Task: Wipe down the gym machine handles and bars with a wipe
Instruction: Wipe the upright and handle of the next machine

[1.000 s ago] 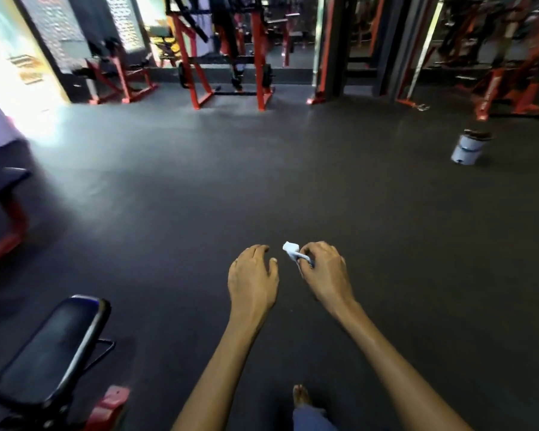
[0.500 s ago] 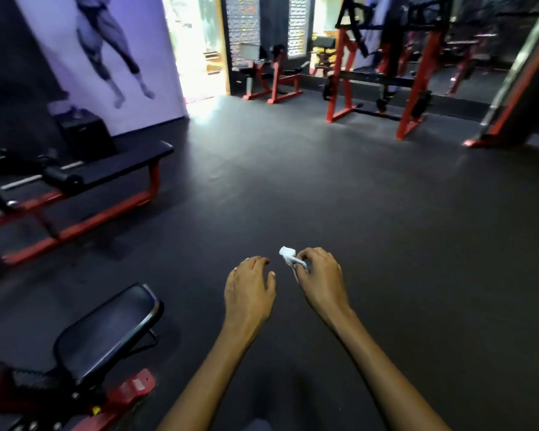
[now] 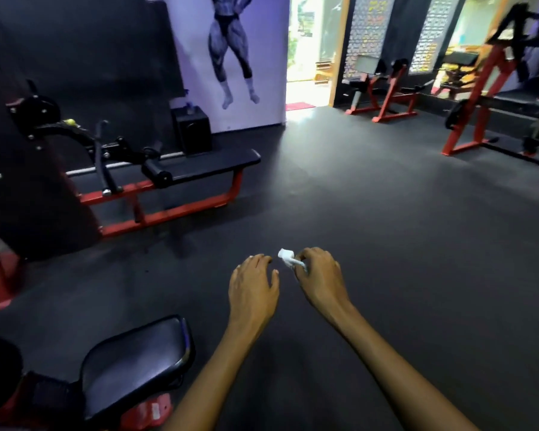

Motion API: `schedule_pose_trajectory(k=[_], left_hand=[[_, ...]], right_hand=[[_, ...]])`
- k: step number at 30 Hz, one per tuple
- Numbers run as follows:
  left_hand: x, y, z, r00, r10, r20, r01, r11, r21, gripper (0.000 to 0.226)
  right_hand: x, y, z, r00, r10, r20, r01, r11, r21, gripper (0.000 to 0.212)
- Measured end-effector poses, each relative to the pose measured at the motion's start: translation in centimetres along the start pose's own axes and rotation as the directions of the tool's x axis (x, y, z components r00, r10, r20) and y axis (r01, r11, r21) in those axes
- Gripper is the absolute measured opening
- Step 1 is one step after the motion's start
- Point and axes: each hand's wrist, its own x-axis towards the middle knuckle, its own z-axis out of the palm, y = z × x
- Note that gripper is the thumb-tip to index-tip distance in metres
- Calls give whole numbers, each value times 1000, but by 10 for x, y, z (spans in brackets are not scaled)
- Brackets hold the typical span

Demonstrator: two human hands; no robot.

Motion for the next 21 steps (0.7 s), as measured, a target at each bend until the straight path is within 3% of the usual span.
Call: schedule_pose_trajectory(k=[10,21], left_hand=[[146,-98,-9,946,-282,-157,298,951,85,40],[304,-225,-46,707,-550,-444,643,762,78,38]], right_hand=[[171,-46,133,952,-206,226,150,959,241,8],[377,-164,282,722,-584,371,414,794,445,10]])
